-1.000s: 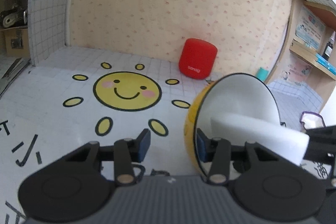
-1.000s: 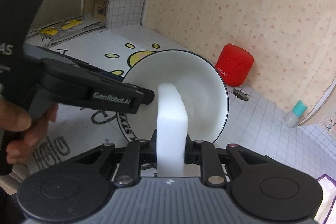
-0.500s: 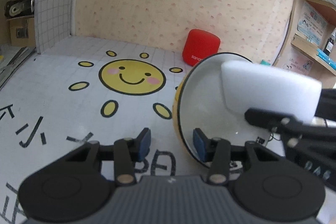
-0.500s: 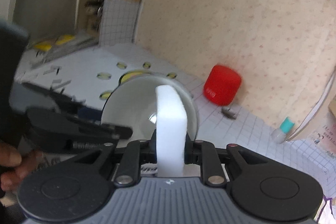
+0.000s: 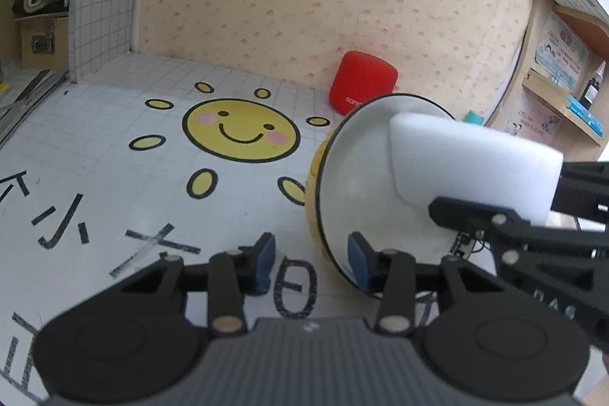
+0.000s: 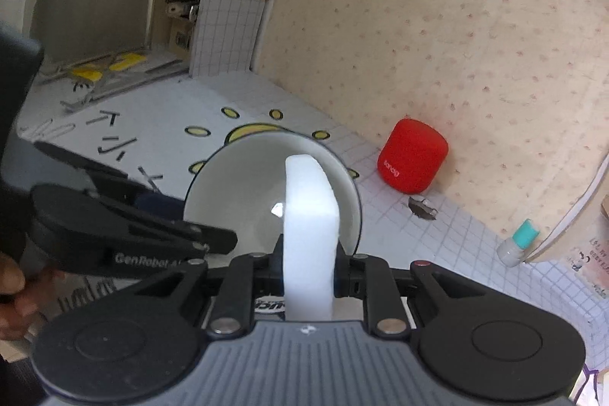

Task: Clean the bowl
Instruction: 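Keep the bowl gripped with the left gripper while the right gripper scrubs the inner wall near the rim, then lower the yellow bowl upright onto the floor with the left gripper while the right gripper lifts the sponge out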

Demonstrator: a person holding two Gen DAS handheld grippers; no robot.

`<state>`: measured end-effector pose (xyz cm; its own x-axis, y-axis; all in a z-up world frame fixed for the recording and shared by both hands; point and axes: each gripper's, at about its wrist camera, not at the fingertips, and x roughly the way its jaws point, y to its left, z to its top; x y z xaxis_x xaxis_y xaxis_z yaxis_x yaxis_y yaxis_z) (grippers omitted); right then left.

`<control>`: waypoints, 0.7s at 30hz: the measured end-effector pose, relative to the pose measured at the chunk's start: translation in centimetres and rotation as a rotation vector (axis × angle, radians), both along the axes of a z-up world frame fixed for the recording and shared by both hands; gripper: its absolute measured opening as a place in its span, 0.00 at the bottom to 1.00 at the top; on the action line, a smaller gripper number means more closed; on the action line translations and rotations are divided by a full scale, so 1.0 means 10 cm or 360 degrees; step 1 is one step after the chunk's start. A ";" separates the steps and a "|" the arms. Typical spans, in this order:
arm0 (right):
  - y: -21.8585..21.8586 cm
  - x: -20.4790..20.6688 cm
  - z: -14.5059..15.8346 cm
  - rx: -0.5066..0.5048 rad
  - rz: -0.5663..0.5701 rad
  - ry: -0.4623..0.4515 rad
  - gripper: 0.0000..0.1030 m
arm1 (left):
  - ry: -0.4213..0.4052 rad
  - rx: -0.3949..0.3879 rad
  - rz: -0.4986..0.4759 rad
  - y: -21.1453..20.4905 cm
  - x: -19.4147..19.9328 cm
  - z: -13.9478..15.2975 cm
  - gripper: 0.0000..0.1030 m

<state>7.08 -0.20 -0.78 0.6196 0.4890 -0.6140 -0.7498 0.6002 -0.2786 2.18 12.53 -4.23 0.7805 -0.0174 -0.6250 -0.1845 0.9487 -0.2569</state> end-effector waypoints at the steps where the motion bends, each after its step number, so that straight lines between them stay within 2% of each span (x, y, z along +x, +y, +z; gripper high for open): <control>1: 0.01 0.00 -0.03 -0.0011 0.0003 0.0012 0.18 | 0.0000 0.0000 0.0001 0.00 0.00 0.00 0.40; 6: 0.08 -0.02 -0.14 -0.0052 0.0026 0.0049 0.18 | 0.0003 0.0024 0.0019 0.01 0.04 0.01 0.40; 21: 0.01 0.18 0.00 0.0046 -0.0071 0.0022 0.18 | -0.0040 0.0085 0.0034 0.07 0.29 0.12 0.39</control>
